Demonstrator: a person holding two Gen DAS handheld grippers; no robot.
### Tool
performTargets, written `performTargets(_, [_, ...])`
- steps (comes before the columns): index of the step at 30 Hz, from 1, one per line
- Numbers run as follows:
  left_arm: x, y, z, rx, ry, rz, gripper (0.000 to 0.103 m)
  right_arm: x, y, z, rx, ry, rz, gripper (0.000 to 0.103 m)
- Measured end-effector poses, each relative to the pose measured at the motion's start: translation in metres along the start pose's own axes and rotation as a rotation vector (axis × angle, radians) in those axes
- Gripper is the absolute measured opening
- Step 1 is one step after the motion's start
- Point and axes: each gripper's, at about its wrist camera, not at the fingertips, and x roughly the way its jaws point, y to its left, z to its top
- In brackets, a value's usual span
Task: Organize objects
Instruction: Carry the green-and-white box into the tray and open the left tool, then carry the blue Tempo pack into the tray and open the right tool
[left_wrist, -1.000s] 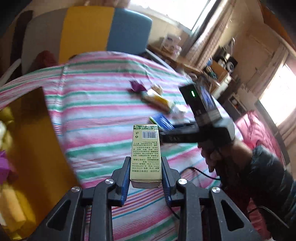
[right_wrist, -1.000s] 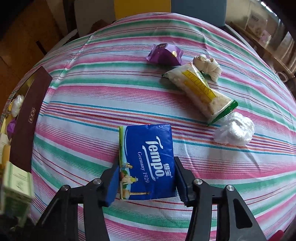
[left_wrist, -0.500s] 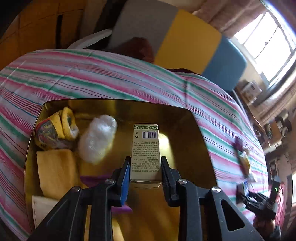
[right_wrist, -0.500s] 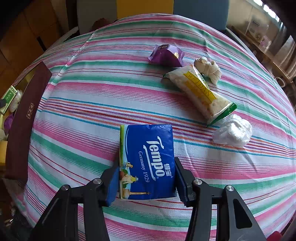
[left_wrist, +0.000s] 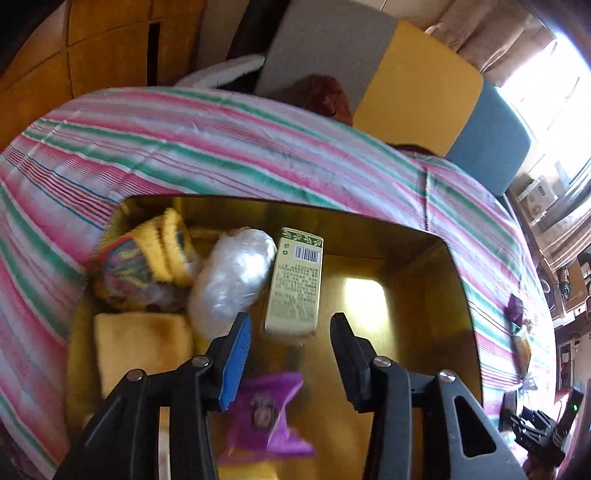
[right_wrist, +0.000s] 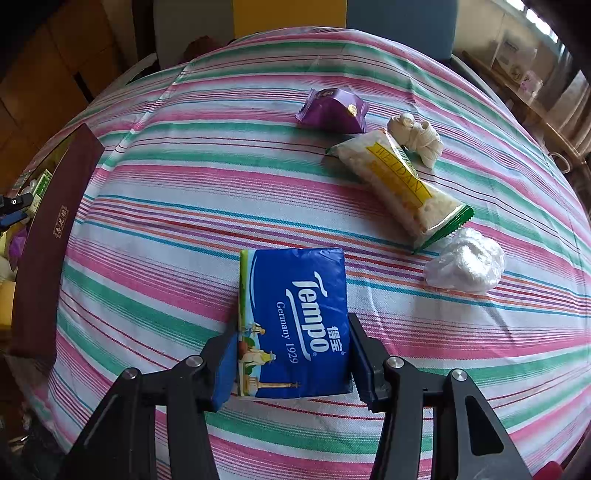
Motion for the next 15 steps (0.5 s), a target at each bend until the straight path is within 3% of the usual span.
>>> performTargets(6, [-0.060,0.000,-0.033,0.075,-0.118,-0.014,0.044,-0.001,0.003,0.000,-0.014,-0.006,-0.020,0.052])
performTargets(15, [-0.093,0.018,-0.080,0.117,-0.144,-0.004,0.044,-0.020,0.019,0.002,0.023,-0.026,-0.077,0.052])
